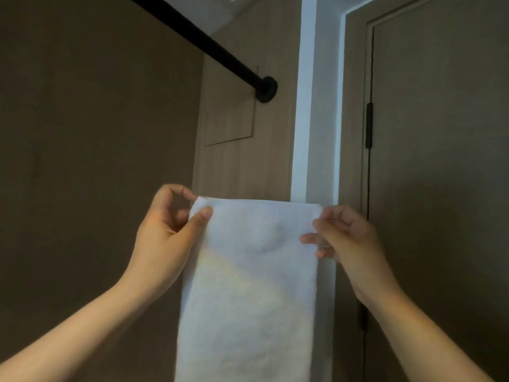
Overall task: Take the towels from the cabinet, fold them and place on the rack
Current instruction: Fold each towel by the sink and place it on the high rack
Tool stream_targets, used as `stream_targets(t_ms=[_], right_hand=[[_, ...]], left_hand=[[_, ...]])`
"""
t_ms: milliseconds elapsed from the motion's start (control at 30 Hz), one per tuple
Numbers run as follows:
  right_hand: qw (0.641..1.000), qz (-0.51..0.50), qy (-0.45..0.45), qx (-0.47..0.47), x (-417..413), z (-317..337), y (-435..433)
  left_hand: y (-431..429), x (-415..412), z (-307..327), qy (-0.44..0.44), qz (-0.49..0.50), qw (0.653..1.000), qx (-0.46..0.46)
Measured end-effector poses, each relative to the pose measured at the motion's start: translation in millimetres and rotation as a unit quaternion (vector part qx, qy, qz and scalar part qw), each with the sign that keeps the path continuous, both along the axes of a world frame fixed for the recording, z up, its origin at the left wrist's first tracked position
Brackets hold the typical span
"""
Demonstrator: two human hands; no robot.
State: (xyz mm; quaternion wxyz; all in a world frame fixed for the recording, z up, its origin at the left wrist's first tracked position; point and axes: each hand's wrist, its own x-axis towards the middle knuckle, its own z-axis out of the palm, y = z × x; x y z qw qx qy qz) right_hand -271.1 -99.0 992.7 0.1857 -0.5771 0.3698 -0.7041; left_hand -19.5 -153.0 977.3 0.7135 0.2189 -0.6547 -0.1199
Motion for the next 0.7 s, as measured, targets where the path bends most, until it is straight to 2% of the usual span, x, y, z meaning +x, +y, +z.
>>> stream_targets(t_ms=[333,433,567,700], right_hand=[[0.986,0.047,0.132,-0.091,6.6,48.5,-85.3],[0.973,0.046,0.18,-0.135,3.3,56.5,-111.5],[0.955,0.026,0.22,-0.196,3.4,68.9,-143.8],[0.935,0.013,0.266,-0.235,9.3,88.6,-161.8]], left_hand=[[-53.0,19.7,58.3,-0.032,0.134,0.984,-0.108],[-57.2,20.8,70.7,-0.042,0.145,0.982,-0.113],[-55.9,24.6,85.3,-0.076,0.214,0.965,-0.13],[-49.4,26.0,98.5,-0.058,0.274,0.952,-0.121]])
